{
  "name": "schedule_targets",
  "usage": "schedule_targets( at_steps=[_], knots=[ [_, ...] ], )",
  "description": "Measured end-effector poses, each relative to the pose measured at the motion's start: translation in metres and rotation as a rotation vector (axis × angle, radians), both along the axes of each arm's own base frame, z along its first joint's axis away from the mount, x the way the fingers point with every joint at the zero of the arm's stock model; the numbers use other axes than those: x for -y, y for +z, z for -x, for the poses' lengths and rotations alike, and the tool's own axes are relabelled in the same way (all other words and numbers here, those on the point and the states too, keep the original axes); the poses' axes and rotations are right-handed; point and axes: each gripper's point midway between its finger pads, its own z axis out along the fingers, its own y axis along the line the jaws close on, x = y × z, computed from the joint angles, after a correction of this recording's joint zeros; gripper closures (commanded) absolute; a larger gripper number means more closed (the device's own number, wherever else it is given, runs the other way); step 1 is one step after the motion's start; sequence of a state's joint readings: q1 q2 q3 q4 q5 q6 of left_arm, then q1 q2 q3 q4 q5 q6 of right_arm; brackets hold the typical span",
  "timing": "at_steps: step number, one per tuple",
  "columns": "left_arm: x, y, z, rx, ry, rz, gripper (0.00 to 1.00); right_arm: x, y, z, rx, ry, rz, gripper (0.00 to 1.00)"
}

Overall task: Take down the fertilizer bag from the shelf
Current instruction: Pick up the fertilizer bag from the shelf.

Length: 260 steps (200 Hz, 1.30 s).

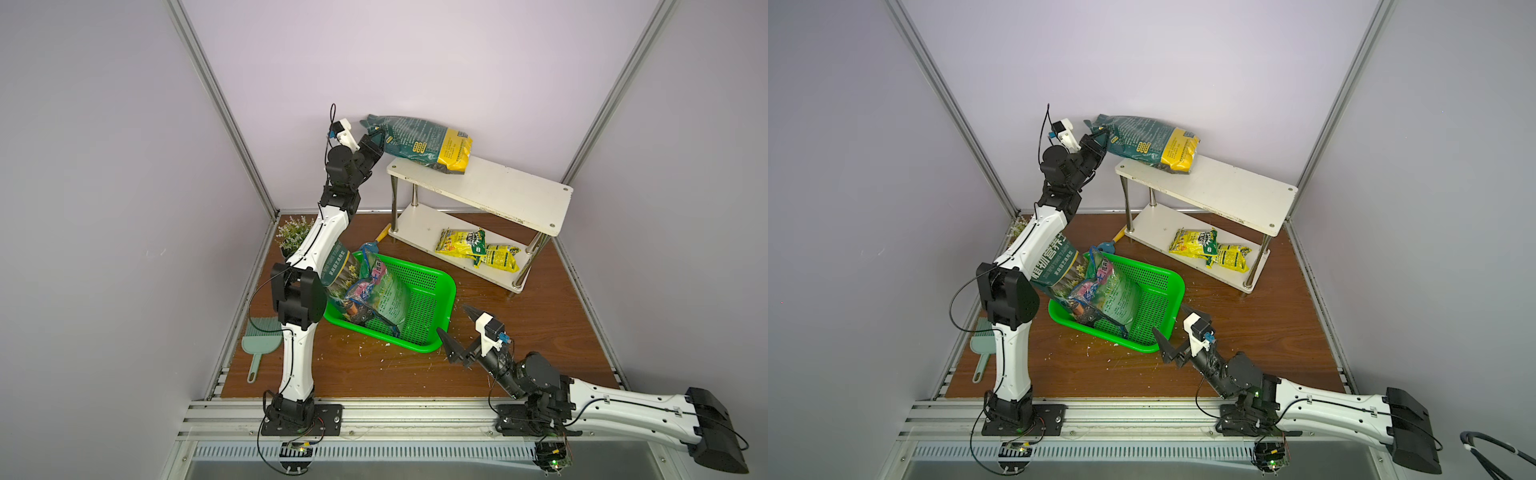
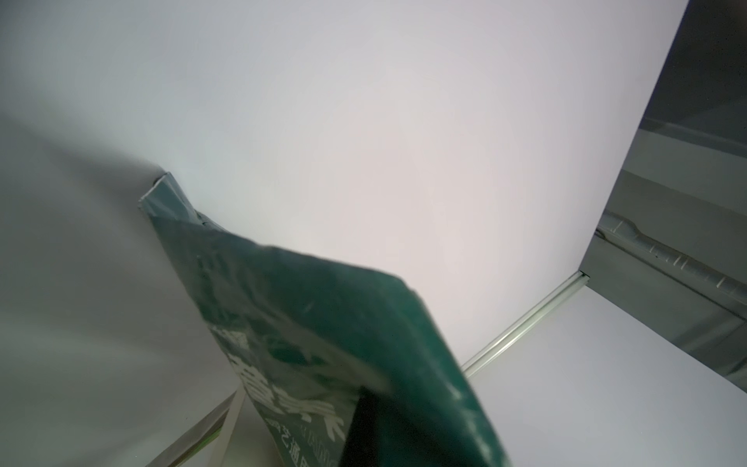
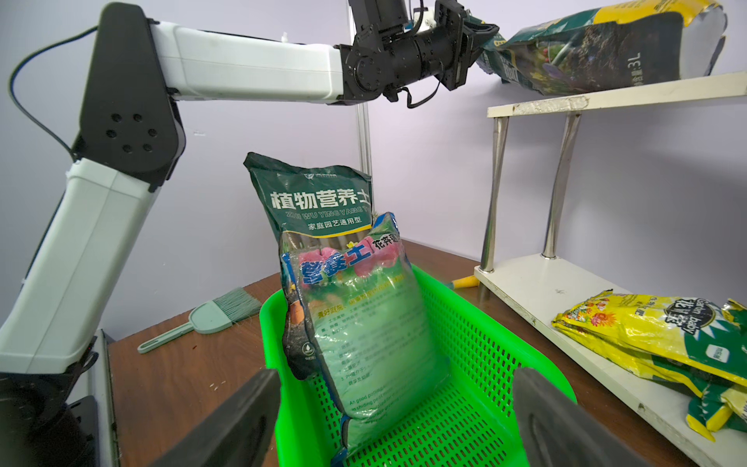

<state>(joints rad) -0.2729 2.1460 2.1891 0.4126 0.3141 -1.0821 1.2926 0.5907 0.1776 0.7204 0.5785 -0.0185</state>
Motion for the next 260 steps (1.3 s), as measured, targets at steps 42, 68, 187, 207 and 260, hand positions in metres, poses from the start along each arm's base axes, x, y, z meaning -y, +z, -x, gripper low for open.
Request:
schedule_targets(
  at_steps=[42, 68, 187, 207, 260],
  knots=[
    [0.023, 0.037, 0.046, 0.061, -0.04, -0.114, 1.0, 0.026, 0.006, -0.004, -0.001, -0.076, -0.081, 0.06],
    [0.051, 0.075, 0.1, 0.133, -0.126, -0.15, 1.0, 0.039, 0.007, -0.007, -0.004, -0.117, -0.117, 0.06],
    [0.091, 0.095, 0.216, 0.153, -0.367, -0.321, 1.0, 0.064, 0.006, -0.018, -0.042, -0.236, -0.163, 0.03],
    [0.097, 0.069, 0.21, 0.072, -0.394, -0.354, 1.0, 0.069, 0.008, -0.018, -0.045, -0.25, -0.182, 0.03],
    [0.103, 0.048, 0.206, 0.03, -0.403, -0.376, 1.0, 0.096, 0.014, -0.018, -0.049, -0.308, -0.287, 0.03]
  ],
)
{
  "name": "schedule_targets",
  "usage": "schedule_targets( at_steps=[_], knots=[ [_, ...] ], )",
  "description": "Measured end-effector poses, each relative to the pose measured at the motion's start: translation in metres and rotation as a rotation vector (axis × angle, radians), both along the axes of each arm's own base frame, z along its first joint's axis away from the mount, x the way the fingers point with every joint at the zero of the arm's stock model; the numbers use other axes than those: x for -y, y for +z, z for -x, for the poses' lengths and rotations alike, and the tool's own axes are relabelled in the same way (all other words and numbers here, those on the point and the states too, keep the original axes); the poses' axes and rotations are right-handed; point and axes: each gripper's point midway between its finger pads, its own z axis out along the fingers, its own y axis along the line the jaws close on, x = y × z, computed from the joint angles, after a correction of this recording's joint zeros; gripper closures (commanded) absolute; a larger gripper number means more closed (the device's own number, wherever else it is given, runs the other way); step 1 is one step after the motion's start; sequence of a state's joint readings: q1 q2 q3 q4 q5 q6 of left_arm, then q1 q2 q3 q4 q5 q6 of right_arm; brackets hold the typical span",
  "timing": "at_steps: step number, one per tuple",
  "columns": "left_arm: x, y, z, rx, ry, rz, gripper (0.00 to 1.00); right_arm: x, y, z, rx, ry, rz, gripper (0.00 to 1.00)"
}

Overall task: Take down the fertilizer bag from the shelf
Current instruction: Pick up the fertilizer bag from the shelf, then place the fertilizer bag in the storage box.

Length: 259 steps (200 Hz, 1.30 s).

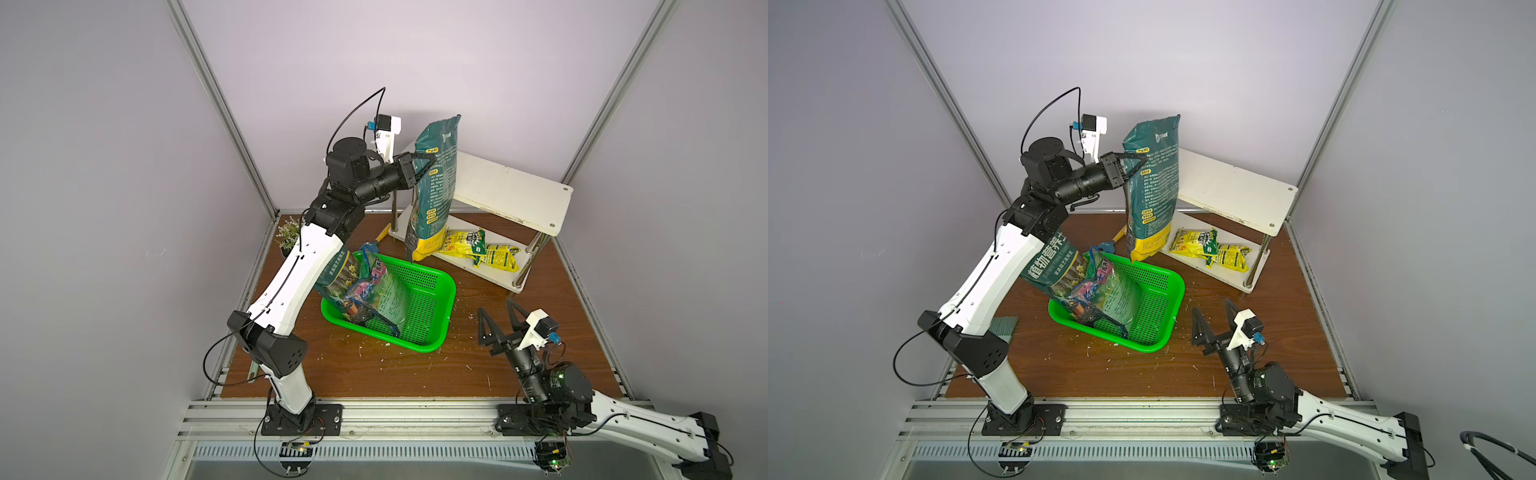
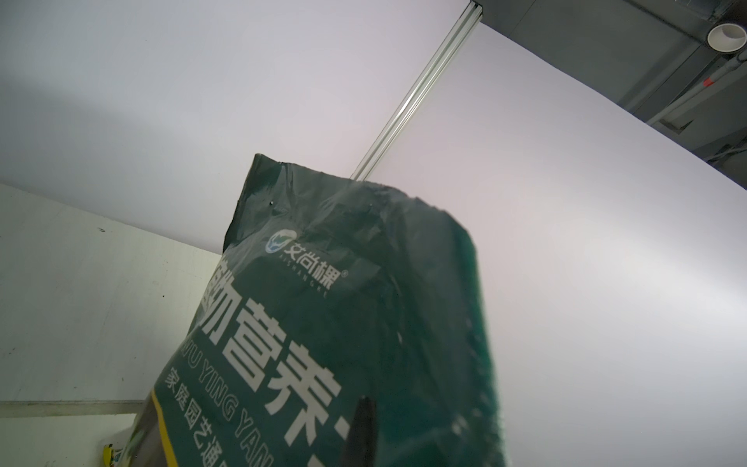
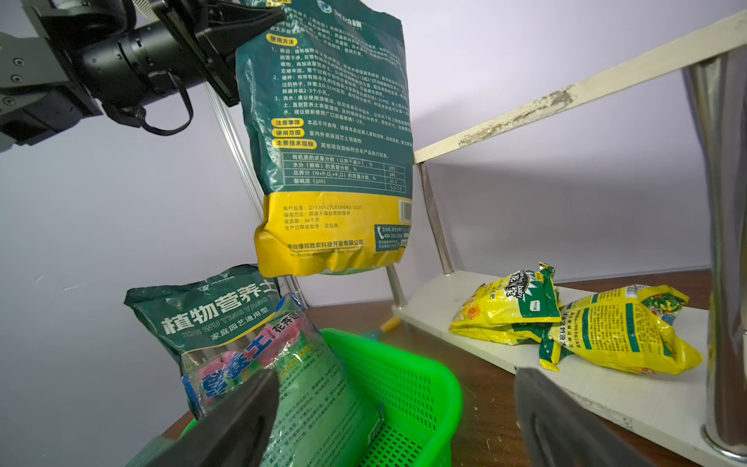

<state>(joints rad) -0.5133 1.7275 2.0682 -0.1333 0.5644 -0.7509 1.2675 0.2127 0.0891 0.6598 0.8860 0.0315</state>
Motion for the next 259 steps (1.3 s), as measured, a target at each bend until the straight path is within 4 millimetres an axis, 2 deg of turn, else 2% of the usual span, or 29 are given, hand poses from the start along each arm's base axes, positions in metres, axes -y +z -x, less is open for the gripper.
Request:
schedule_targets(
  at_steps=[22, 55, 102, 143, 179, 224, 259],
  knots=[
    [0.0, -0.01, 0.007, 0.005, -0.002, 0.004, 1.0, 0.004, -0.002, 0.001, 0.002, -0.004, -0.014, 0.03],
    [-0.006, -0.047, 0.027, -0.019, 0.026, -0.008, 1.0, 0.005, -0.003, 0.0, 0.001, -0.008, -0.012, 0.03],
    [-0.021, -0.124, 0.068, -0.044, 0.092, -0.059, 1.0, 0.005, -0.003, 0.0, 0.0, -0.013, -0.013, 0.03],
    [-0.038, -0.181, 0.078, -0.073, 0.142, -0.075, 1.0, 0.005, -0.004, 0.0, -0.002, -0.013, -0.008, 0.03],
    [-0.052, -0.205, 0.086, -0.059, 0.184, -0.033, 1.0, 0.005, -0.004, -0.001, -0.003, -0.013, -0.007, 0.03],
    [-0.063, -0.209, 0.099, 0.024, 0.193, 0.012, 1.0, 0.005, -0.005, -0.001, -0.006, -0.012, -0.008, 0.03],
    [-0.07, -0.226, 0.107, 0.06, 0.2, 0.02, 1.0, 0.005, -0.005, -0.001, -0.008, -0.016, -0.009, 0.03]
  ],
)
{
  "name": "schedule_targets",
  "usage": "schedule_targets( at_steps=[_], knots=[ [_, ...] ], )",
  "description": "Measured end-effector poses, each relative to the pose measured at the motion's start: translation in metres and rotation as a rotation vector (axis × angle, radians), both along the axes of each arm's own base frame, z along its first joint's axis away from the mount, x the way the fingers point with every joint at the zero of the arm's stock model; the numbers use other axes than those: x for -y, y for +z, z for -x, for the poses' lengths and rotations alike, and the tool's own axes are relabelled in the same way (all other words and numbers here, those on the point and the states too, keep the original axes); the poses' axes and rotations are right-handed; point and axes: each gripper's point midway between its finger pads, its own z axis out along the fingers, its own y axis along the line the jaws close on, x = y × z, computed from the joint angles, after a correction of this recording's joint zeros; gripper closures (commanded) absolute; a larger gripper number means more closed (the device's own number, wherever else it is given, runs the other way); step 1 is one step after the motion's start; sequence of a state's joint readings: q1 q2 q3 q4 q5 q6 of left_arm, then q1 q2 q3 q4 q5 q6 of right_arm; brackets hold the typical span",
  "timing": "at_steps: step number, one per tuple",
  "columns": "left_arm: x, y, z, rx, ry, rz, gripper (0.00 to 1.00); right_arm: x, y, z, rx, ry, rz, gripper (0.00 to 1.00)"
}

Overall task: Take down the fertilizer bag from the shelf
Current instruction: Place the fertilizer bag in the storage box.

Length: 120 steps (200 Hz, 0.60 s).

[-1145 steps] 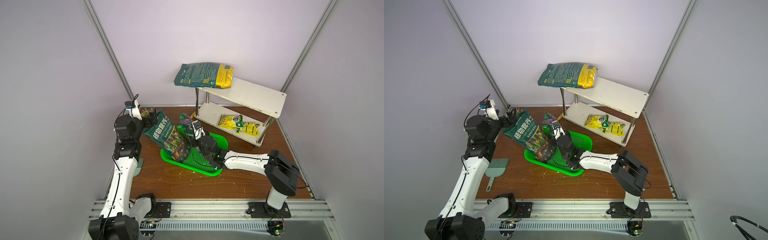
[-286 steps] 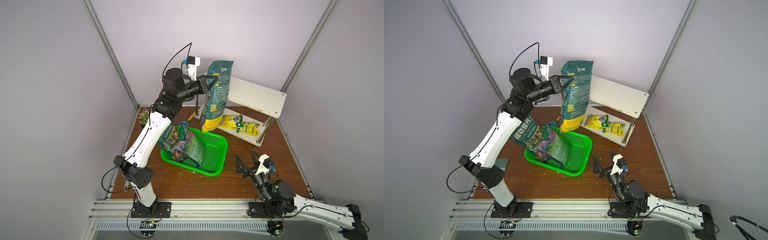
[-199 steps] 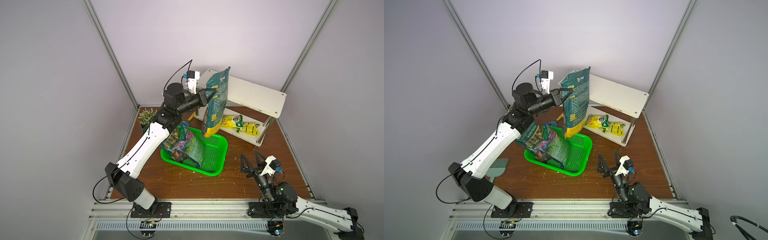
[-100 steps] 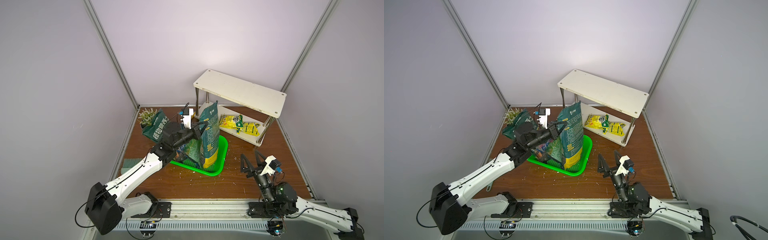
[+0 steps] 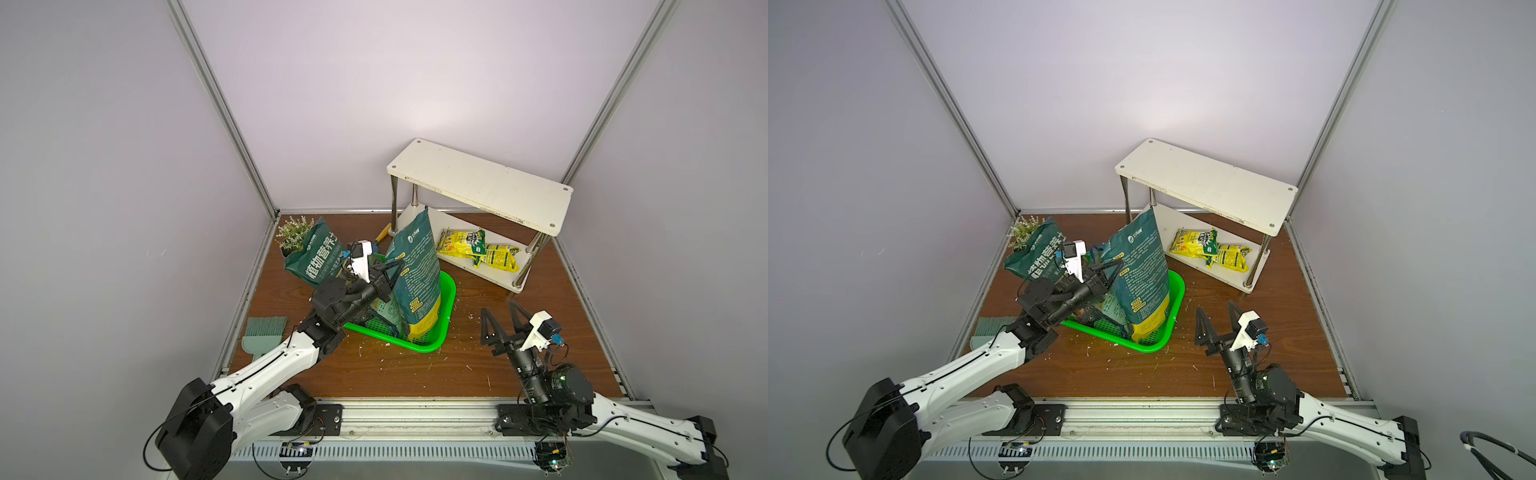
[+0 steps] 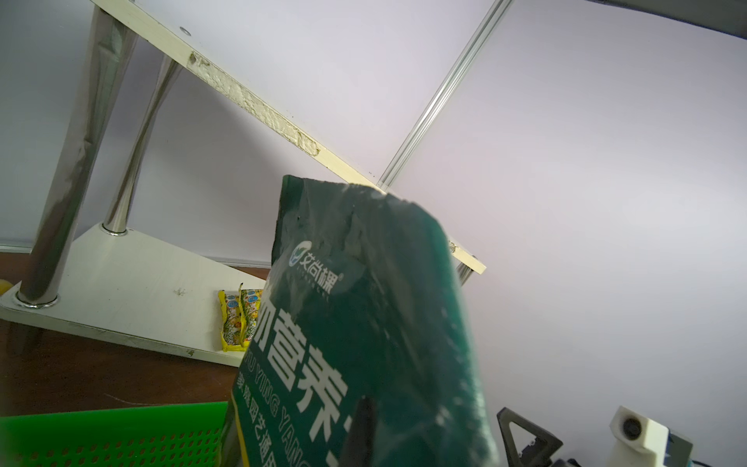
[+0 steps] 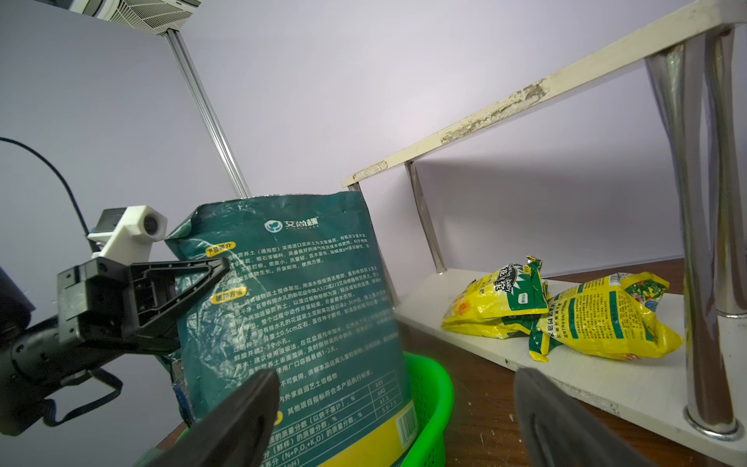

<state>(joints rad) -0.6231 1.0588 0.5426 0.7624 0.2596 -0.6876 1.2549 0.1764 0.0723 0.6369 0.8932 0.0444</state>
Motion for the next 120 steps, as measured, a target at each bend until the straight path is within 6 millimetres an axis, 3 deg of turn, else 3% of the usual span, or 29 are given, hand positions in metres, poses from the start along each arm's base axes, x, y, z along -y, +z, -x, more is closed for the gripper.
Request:
schedule_targets(
  at_steps=[57, 120],
  knots=[
    [-0.016, -0.018, 0.01, 0.05, 0.049, 0.012, 1.0, -0.001, -0.002, -0.002, -0.007, -0.005, 0.008, 0.03],
    [-0.027, -0.027, 0.017, 0.086, 0.078, 0.03, 1.0, -0.015, -0.03, -0.023, -0.089, -0.033, 0.11, 0.01]
  ],
)
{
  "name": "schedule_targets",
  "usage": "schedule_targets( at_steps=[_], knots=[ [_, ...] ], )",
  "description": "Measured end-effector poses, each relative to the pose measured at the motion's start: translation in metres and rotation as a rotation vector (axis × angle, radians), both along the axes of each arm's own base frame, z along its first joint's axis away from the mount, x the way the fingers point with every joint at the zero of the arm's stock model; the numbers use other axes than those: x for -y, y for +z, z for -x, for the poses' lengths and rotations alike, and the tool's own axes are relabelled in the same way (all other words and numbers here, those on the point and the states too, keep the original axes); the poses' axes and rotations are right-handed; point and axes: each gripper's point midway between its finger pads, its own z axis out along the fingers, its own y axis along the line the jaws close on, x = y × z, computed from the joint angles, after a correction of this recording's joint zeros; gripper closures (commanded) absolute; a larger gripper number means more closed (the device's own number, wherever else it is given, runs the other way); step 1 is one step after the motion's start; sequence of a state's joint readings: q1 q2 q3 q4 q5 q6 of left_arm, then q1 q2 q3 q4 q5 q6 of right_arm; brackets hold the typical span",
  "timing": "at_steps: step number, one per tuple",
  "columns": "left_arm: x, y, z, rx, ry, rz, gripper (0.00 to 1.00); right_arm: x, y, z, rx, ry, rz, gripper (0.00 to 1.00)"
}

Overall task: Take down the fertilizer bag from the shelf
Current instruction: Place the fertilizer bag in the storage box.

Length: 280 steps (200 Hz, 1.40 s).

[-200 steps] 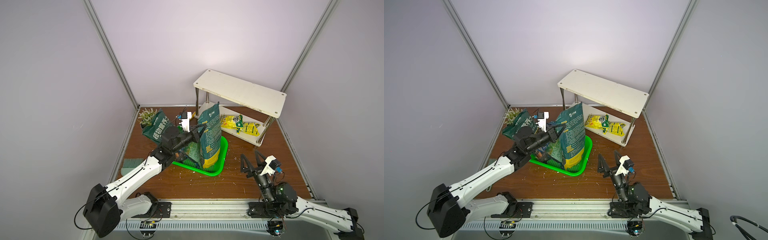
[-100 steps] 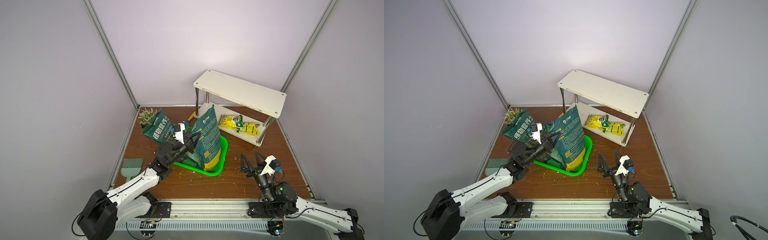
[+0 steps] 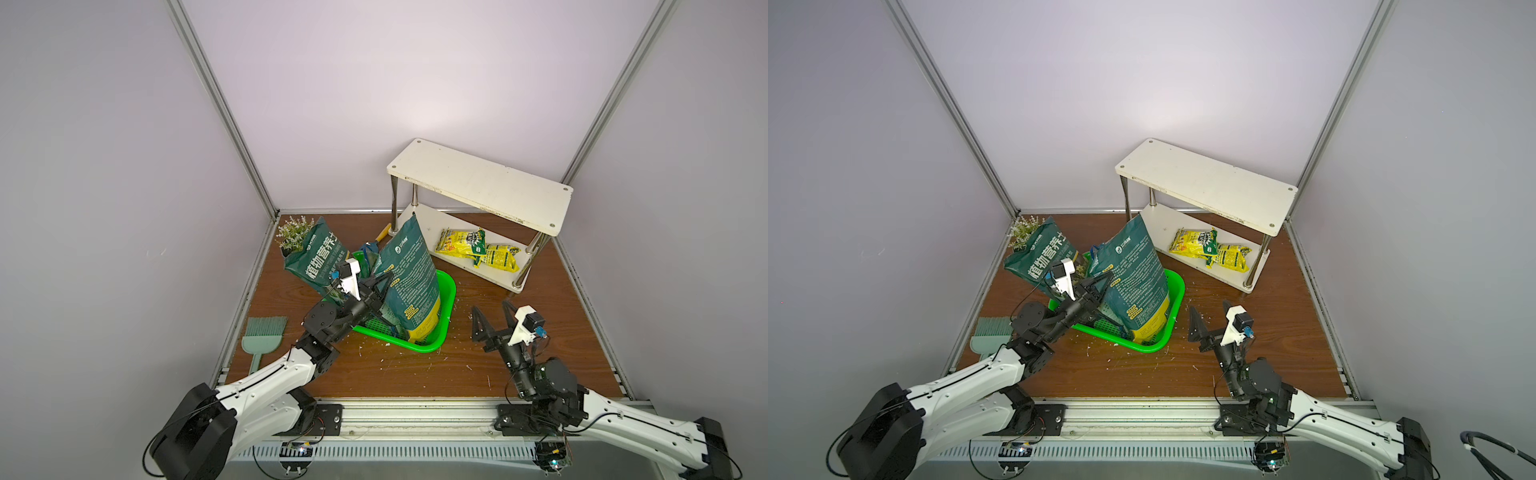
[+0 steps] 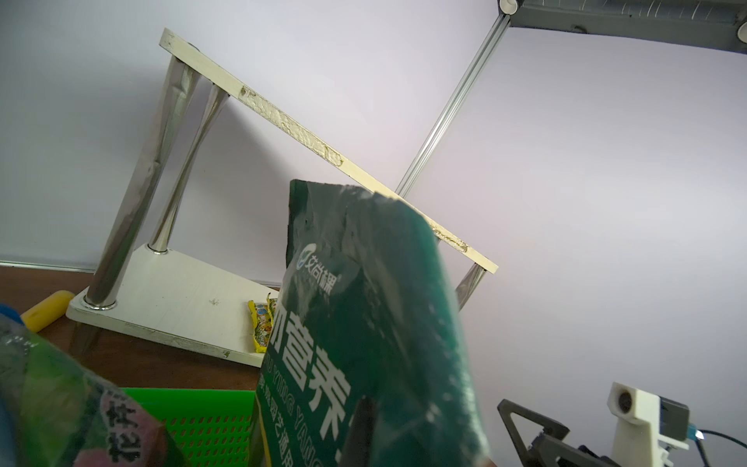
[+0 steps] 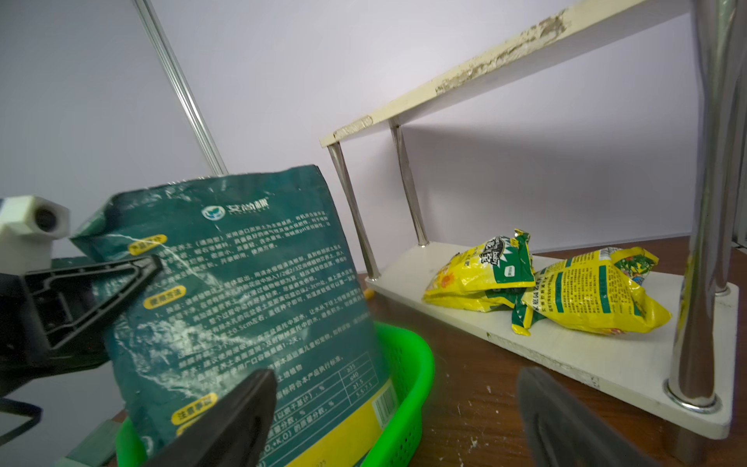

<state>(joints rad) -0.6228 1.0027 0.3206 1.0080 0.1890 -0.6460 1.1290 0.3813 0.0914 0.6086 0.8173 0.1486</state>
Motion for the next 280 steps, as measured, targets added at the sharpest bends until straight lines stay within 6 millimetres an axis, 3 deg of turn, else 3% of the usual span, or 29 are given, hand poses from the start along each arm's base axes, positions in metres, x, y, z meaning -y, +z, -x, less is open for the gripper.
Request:
schedule_targets(
  at_steps=[74, 112, 119, 129, 143, 150, 153, 155, 179, 194, 214, 237, 260, 280],
  knots=[
    [-0.017, -0.016, 0.014, 0.011, 0.033, 0.019, 1.0, -0.013, -0.014, -0.056, -0.174, 0.039, 0.004, 0.01],
    [-0.018, -0.021, 0.005, 0.007, 0.065, 0.023, 0.99, -0.001, -0.012, -0.076, -0.221, -0.01, -0.025, 0.01],
    [-0.018, -0.022, 0.003, 0.007, 0.075, 0.023, 0.9, 0.003, -0.01, -0.08, -0.227, -0.024, -0.034, 0.01],
    [-0.02, -0.023, 0.0, 0.004, 0.091, 0.024, 0.64, 0.009, -0.011, -0.086, -0.241, -0.041, -0.044, 0.01],
    [-0.024, -0.033, -0.006, -0.032, 0.114, 0.012, 0.5, 0.015, -0.013, -0.097, -0.269, -0.055, -0.052, 0.01],
    [-0.025, -0.04, -0.01, -0.058, 0.122, 0.001, 0.32, 0.017, -0.015, -0.101, -0.285, -0.057, -0.055, 0.01],
    [-0.026, -0.043, -0.012, -0.076, 0.127, 0.003, 0.06, 0.018, -0.017, -0.104, -0.293, -0.059, -0.057, 0.01],
    [-0.028, -0.045, -0.013, -0.082, 0.132, -0.002, 0.01, 0.019, -0.017, -0.105, -0.296, -0.061, -0.058, 0.01],
    [-0.039, -0.054, -0.021, -0.144, 0.168, -0.012, 0.01, 0.026, -0.03, -0.117, -0.348, -0.086, -0.071, 0.01],
    [-0.041, -0.044, -0.021, -0.154, 0.174, -0.016, 0.0, 0.03, -0.038, -0.12, -0.377, -0.104, -0.076, 0.02],
    [-0.052, -0.012, -0.019, -0.147, 0.219, 0.0, 0.0, 0.031, -0.042, -0.129, -0.418, -0.122, -0.075, 0.01],
    [-0.084, 0.03, -0.004, -0.117, 0.326, 0.065, 0.0, 0.027, -0.038, -0.146, -0.443, -0.138, -0.079, 0.01],
    [-0.118, 0.055, 0.014, -0.106, 0.434, 0.124, 0.0, 0.029, -0.037, -0.16, -0.462, -0.177, -0.081, 0.01],
    [-0.135, 0.082, 0.02, -0.095, 0.513, 0.097, 0.0, 0.034, -0.04, -0.173, -0.489, -0.231, -0.061, 0.01]
  ],
)
